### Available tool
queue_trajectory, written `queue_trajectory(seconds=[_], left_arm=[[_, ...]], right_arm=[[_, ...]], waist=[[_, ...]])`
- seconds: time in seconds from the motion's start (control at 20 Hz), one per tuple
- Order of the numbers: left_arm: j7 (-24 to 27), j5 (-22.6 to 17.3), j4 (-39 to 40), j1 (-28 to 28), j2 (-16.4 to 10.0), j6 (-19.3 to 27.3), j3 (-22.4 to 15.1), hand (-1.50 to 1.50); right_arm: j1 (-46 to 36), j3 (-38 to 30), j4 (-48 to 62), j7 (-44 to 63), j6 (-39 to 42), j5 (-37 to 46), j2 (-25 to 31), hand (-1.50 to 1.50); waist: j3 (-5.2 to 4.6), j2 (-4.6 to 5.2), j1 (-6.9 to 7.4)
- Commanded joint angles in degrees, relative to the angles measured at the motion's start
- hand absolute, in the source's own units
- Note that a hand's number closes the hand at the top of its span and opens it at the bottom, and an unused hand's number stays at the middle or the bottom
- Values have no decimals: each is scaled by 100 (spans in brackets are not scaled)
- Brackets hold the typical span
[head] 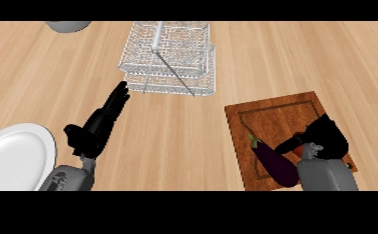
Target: Pick the bell pepper from the cutting board and place it in the tiered basket
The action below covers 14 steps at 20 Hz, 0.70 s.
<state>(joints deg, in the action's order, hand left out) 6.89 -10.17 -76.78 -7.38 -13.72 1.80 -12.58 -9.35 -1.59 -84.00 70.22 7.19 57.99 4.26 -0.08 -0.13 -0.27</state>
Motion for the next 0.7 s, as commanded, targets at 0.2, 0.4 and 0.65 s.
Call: queue_trajectory(seconds=[0.2,0.4,0.65], left_arm=[[161,271,490,-319,193,-122,212,0],[-244,164,-138,-149,60,-264,347,0],[-210,367,-270,210,248,-217,271,0]], right_arm=[[-331,-209,290,35,-344,505,-101,150],[-193,-162,156,-57,-351,786,-242,150],[-283,-92,345,-62,-555,970,-414,150]], waist=[[8,19,25],[8,11,32],[8,11,43]])
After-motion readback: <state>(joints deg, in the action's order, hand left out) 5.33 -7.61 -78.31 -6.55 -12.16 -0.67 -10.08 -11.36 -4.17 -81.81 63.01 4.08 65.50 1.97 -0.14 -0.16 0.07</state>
